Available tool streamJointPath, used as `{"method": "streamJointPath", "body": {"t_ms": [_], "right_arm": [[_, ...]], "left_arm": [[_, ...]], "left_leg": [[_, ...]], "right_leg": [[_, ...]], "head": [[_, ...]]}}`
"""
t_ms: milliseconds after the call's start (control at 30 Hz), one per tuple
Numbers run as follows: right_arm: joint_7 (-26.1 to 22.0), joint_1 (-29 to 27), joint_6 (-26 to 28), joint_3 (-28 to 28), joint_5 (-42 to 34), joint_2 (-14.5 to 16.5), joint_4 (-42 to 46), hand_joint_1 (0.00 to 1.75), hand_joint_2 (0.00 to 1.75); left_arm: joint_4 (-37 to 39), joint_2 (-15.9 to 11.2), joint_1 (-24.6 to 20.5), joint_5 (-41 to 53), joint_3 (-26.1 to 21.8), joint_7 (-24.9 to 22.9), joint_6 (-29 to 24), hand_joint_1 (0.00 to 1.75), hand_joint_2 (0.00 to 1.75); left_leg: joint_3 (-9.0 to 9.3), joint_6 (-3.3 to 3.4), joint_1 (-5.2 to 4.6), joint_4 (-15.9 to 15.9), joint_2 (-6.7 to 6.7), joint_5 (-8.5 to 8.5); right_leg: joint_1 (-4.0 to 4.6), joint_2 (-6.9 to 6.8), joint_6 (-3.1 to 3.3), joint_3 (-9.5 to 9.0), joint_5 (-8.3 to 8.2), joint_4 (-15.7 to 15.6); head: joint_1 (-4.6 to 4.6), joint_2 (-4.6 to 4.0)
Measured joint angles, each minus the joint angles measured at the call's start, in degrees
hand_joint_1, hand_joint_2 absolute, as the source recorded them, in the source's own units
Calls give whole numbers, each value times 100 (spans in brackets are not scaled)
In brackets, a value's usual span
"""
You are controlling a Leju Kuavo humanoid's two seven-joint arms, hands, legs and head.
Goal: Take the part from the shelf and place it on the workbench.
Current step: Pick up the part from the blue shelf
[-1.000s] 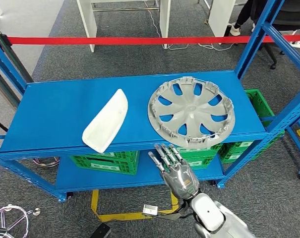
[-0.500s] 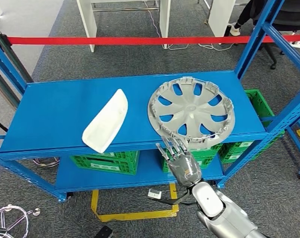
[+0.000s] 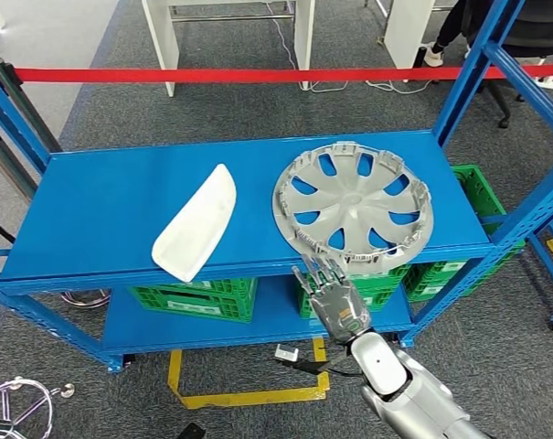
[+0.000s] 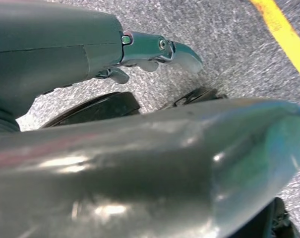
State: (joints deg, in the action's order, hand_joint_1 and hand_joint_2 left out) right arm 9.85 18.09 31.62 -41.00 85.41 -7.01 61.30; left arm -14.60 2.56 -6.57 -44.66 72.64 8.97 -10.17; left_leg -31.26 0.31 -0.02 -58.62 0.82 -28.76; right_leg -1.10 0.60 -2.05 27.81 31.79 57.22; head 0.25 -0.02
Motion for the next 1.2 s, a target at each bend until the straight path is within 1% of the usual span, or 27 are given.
{"method": "streamJointPath", "body": {"t_ms": [200,367,467,533,633,800,967,1200], "right_arm": [[103,47,108,47,159,56,-200,0,175],[394,87,537,115,412,62,-220,0,175],[580,118,602,107,428,55,-205,0,175],[699,171,552,108,431,42,-150,0,175],[691,257,424,155,437,24,-76,0,175],[850,379,410,120,443,-23,-69,0,175],[672,398,127,169,444,-27,-69,0,175],[572,403,-34,284,444,-27,-105,0,175]], "left_arm": [[0,0,54,100,-68,-3,13,0,0],[0,0,80,229,-77,-4,-6,0,0],[0,0,86,269,-77,8,-49,0,0],[0,0,79,308,-77,-30,-71,0,0],[1,0,87,346,-77,-112,-46,0,0],[2,0,121,367,-86,-107,-42,0,0],[2,0,134,344,-119,-97,-15,0,0],[2,0,146,327,-143,-91,-3,0,0]], "left_leg": [[-1,0,-1,0,1,0],[-1,0,-1,0,0,0],[-1,0,0,0,0,0],[0,0,0,0,0,1],[0,0,0,0,0,1],[0,0,-1,-1,0,1],[-1,0,-1,-1,0,1],[-2,0,-1,-1,0,1]], "right_leg": [[-1,-1,0,2,0,0],[0,0,0,2,0,0],[0,-1,0,3,-1,0],[0,1,0,3,-2,0],[0,1,-1,3,-3,0],[-1,1,-1,3,-4,0],[-1,0,-1,3,-4,0],[-1,-1,-1,3,-4,0]], "head": [[-1,0],[-1,0],[-1,0],[-1,0],[0,0],[0,0],[0,0],[-1,0]]}}
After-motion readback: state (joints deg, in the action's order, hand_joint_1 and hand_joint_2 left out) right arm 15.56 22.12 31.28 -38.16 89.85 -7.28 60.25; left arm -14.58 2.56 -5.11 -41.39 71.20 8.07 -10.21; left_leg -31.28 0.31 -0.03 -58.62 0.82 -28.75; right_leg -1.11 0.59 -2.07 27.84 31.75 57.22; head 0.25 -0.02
